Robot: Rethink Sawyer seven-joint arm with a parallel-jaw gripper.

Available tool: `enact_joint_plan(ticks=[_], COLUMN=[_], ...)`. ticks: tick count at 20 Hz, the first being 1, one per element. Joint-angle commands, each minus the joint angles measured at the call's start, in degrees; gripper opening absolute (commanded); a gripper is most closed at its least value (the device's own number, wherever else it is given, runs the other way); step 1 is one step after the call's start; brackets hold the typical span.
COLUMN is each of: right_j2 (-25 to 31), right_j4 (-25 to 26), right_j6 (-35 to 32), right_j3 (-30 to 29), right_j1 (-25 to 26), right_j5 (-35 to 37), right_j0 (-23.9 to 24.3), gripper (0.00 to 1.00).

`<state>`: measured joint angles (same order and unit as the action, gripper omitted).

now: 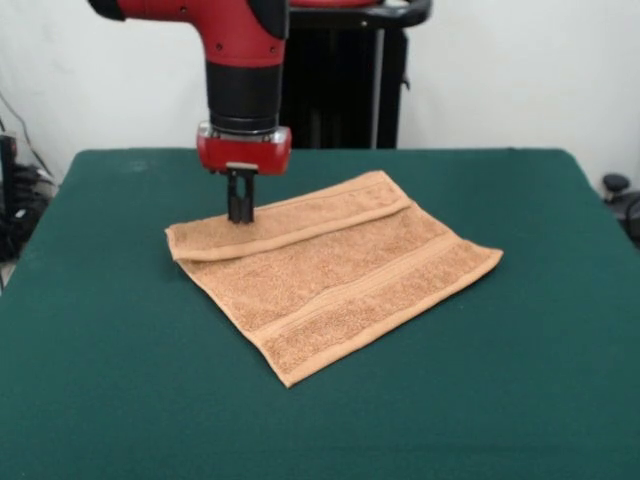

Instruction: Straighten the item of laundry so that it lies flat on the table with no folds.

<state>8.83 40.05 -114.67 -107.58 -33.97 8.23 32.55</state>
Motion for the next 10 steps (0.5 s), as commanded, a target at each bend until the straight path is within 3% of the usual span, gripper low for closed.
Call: enact_joint_plan(ticks=[1,10], right_j2=[9.9,13.0], right_j4=[4.1,6.4], right_j6=[10.6,11.7], right_j3=[4.7,6.4], right_j1=[2.6,3.4], right_j5=[7.6,9.8], right_j0=[0.3,2.5], gripper=[0.00,0.00])
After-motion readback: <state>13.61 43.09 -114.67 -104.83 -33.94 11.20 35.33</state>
